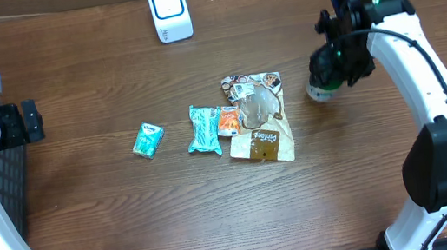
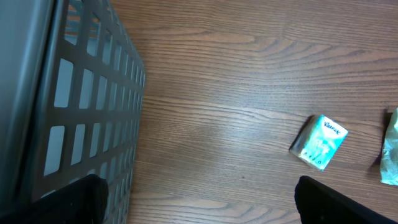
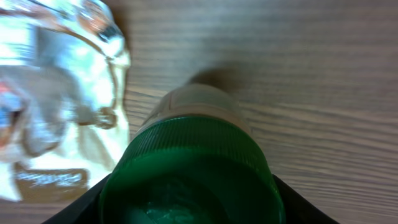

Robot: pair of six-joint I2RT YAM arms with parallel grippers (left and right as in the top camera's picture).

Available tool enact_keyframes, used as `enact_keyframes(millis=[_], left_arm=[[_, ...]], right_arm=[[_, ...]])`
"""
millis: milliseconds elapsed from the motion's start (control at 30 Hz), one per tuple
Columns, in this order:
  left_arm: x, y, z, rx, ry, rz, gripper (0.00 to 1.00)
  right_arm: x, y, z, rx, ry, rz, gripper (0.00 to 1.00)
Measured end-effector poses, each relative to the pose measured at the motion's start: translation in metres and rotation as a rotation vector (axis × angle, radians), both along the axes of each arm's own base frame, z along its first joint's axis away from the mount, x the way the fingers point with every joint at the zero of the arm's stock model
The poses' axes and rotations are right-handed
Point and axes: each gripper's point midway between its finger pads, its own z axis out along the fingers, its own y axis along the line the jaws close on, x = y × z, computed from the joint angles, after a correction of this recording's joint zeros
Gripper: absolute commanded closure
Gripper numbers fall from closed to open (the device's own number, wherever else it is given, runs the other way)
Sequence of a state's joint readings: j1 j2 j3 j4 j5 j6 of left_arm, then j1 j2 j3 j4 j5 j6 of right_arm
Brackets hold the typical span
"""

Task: Scan the item barcode
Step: 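Carry the jar back right and set it down, open gripper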

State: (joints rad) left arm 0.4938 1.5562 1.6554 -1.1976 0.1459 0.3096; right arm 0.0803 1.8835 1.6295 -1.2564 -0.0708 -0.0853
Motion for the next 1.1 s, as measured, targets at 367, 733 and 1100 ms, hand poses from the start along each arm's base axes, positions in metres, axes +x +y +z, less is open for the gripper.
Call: enact_keyframes(millis=[367, 733, 1100], left_arm=[[0.000, 0.000, 0.000, 0.000, -0.001, 0.000, 0.00], [0.000, 0.000, 0.000, 0.001, -0.001, 0.000, 0.00], [0.000, 0.000, 0.000, 0.001, -0.001, 0.000, 0.00]], right_arm=[[-0.009, -0.030, -0.059, 0.009, 0.011, -0.084, 0.64], [-0.001, -0.037, -0.059, 0.034, -0.022, -0.111, 0.04], [0.012, -0.012, -0.008, 0.191, -0.038, -0.113, 0.00]])
